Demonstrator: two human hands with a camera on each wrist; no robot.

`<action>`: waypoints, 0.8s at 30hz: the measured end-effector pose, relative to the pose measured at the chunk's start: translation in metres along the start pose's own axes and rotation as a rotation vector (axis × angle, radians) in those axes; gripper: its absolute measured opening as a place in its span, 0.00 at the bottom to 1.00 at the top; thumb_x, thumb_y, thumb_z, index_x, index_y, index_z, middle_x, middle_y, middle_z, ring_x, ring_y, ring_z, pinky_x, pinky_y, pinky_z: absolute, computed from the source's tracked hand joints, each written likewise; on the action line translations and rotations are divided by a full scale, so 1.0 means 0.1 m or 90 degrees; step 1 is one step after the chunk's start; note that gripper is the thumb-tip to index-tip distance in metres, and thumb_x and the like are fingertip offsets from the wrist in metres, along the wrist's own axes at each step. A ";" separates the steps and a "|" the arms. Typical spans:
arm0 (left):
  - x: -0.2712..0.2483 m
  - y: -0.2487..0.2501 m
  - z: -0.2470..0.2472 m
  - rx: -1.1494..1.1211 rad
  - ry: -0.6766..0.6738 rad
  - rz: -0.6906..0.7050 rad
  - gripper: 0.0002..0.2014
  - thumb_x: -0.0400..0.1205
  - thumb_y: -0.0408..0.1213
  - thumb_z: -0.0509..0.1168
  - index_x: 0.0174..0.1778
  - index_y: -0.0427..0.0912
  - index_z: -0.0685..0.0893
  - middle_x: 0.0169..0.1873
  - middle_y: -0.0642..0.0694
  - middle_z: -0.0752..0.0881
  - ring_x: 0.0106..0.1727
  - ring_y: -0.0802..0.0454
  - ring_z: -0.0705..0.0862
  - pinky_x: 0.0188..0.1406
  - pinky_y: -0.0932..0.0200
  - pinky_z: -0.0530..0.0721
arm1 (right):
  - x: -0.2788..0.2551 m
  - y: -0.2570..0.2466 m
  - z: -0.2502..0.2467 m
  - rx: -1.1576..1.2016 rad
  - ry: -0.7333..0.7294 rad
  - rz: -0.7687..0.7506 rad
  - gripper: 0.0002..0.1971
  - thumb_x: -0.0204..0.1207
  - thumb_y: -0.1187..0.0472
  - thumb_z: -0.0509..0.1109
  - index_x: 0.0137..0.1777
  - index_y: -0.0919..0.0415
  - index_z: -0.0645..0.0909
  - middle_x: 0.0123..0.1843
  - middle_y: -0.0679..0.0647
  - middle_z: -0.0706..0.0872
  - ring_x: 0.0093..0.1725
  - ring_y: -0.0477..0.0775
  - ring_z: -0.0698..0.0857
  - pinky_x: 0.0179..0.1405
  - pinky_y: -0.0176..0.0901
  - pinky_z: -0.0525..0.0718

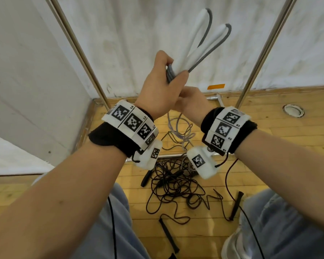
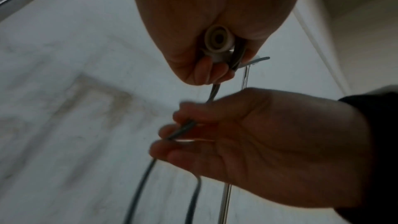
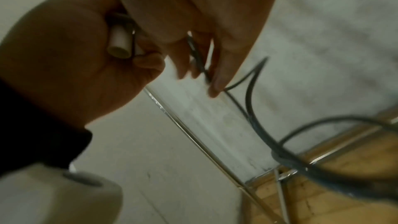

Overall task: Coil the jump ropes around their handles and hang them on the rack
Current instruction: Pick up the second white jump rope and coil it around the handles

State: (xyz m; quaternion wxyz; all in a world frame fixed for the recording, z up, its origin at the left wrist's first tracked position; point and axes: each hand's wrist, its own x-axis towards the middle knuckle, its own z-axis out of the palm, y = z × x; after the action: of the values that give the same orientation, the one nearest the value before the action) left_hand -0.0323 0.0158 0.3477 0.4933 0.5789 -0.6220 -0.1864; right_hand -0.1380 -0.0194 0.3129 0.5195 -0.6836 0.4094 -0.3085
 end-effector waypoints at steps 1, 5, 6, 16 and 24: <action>0.01 0.03 -0.02 -0.011 0.019 -0.003 0.11 0.82 0.41 0.63 0.50 0.45 0.65 0.38 0.33 0.83 0.31 0.52 0.78 0.29 0.61 0.77 | -0.01 -0.03 0.00 0.092 -0.046 0.011 0.04 0.78 0.66 0.67 0.44 0.66 0.82 0.37 0.56 0.86 0.37 0.51 0.84 0.43 0.44 0.84; 0.12 0.02 -0.23 -0.016 0.076 -0.021 0.11 0.82 0.41 0.63 0.49 0.44 0.65 0.34 0.44 0.83 0.26 0.60 0.77 0.26 0.65 0.76 | 0.02 -0.07 -0.01 0.111 -0.047 0.016 0.11 0.85 0.60 0.58 0.43 0.60 0.77 0.25 0.51 0.74 0.27 0.51 0.73 0.34 0.42 0.77; 0.14 -0.02 -0.29 0.015 0.064 -0.030 0.12 0.82 0.41 0.63 0.50 0.44 0.65 0.36 0.43 0.84 0.26 0.60 0.76 0.25 0.68 0.75 | 0.01 -0.06 -0.01 0.082 -0.027 0.024 0.10 0.85 0.58 0.57 0.45 0.58 0.75 0.25 0.50 0.71 0.25 0.50 0.69 0.28 0.41 0.75; 0.09 -0.36 -0.45 0.339 -0.067 -0.036 0.13 0.85 0.40 0.60 0.62 0.41 0.68 0.37 0.48 0.78 0.35 0.43 0.80 0.32 0.55 0.73 | -0.03 -0.04 -0.04 -0.333 0.035 -0.137 0.21 0.86 0.52 0.54 0.34 0.63 0.72 0.25 0.48 0.69 0.26 0.45 0.68 0.25 0.32 0.63; -0.01 -0.57 -0.36 0.424 -0.197 -0.063 0.13 0.83 0.39 0.63 0.59 0.42 0.67 0.41 0.43 0.82 0.36 0.43 0.81 0.33 0.53 0.76 | -0.11 -0.09 -0.05 -0.276 -0.043 -0.115 0.22 0.84 0.55 0.59 0.25 0.55 0.67 0.20 0.46 0.63 0.17 0.43 0.64 0.23 0.35 0.63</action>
State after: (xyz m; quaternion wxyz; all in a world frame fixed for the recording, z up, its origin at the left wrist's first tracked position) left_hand 0.0278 0.0140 0.3174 0.1682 0.7020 -0.6871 -0.0824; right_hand -0.1454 -0.0107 0.3225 0.3446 -0.8229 0.3856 -0.2353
